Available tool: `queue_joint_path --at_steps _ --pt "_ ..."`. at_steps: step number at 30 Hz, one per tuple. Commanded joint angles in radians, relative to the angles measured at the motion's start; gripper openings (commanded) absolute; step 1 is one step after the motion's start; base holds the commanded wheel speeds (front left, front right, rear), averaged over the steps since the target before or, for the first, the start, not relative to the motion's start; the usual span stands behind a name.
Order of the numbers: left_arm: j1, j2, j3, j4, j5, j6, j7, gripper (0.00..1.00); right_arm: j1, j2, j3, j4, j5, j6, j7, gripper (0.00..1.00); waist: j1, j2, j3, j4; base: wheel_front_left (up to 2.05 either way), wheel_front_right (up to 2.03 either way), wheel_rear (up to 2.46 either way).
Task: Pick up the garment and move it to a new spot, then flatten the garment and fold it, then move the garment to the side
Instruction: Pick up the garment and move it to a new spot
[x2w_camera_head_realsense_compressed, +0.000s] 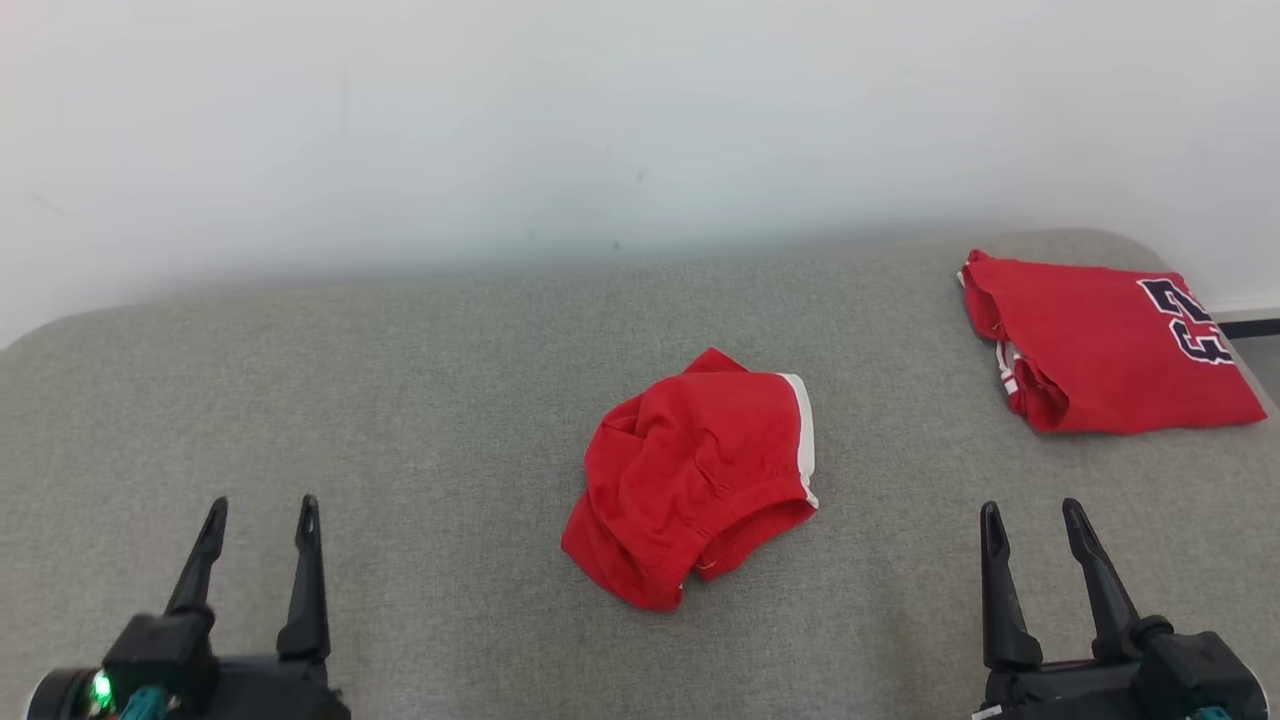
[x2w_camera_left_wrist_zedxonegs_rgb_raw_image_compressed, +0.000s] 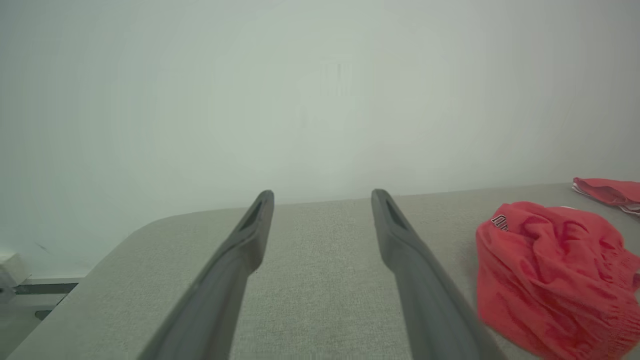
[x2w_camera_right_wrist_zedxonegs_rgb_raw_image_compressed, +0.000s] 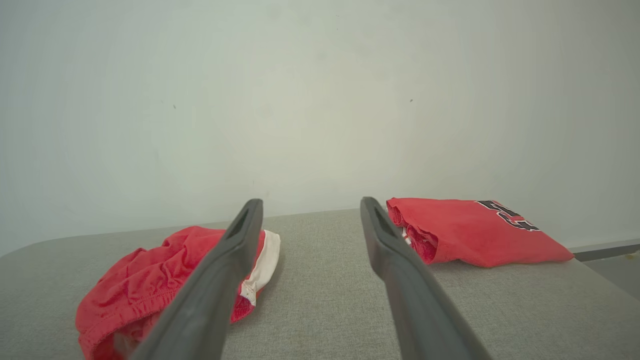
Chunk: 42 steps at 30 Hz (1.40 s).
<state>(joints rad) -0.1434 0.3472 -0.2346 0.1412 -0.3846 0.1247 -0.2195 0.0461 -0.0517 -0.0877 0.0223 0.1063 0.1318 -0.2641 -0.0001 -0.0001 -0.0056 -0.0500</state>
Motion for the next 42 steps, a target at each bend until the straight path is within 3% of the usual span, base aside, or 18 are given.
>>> queue_joint_path --at_steps 1,16,42 --pt "0.037 0.007 0.009 -0.024 -0.007 0.011 -0.010 1.00 0.016 0.003 -0.002 -0.005 -0.001 -0.003 0.002 1.00 0.0001 0.0001 -0.012 0.011 0.00 0.00 0.00" --pt "0.229 -0.023 0.062 -0.127 -0.010 0.057 -0.043 1.00 0.065 0.003 -0.006 -0.001 0.026 -0.003 0.004 1.00 0.0001 0.0001 -0.039 0.024 0.00 0.00 0.00" --pt "0.210 0.000 0.004 -0.095 0.072 0.069 -0.030 1.00 0.088 0.003 0.058 0.004 0.016 -0.003 0.011 1.00 0.0001 0.0001 -0.040 0.039 0.00 0.00 0.00"
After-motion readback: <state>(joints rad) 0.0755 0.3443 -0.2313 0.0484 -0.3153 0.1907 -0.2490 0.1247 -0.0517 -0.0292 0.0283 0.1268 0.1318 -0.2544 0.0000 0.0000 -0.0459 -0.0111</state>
